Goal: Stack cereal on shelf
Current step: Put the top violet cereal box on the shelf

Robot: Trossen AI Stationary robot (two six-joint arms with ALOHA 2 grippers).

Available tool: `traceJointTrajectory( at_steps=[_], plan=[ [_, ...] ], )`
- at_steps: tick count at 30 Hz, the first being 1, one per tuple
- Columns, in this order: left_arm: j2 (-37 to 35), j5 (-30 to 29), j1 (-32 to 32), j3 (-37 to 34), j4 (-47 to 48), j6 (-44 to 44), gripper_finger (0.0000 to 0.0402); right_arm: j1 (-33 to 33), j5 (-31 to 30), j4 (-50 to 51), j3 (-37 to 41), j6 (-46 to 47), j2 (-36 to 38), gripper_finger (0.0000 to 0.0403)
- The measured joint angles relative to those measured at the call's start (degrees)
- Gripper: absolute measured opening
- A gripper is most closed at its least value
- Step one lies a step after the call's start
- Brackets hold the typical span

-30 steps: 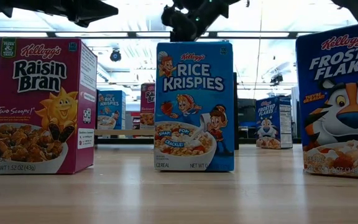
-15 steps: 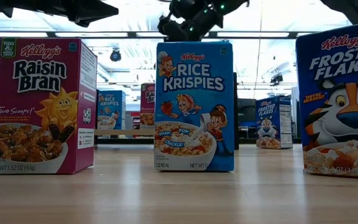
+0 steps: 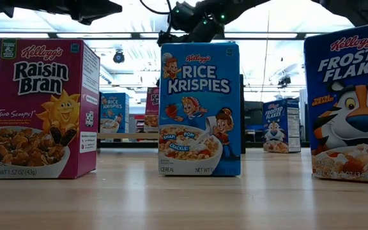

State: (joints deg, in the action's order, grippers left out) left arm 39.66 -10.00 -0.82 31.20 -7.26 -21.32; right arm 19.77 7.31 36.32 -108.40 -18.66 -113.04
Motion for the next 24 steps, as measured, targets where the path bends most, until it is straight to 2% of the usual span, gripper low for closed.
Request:
traceJointTrajectory(
  at_steps=[5,9,24],
  plan=[
    [0.0,0.02,0.0,0.0,-0.09,-0.25,0.0,0.12,-0.17,-0.27,0.0,0.13,0.51,0.0309],
    [0.0,0.0,-0.02,0.0,-0.09,-0.51,0.0,0.12,-3.29,-1.14,0.0,1.27,0.45,0.0299],
    [0.0,0.0,0.0,0.0,-0.07,-0.51,0.0,-0.07,-2.47,-1.05,0.07,6.13,0.45,0.0292]
  ],
)
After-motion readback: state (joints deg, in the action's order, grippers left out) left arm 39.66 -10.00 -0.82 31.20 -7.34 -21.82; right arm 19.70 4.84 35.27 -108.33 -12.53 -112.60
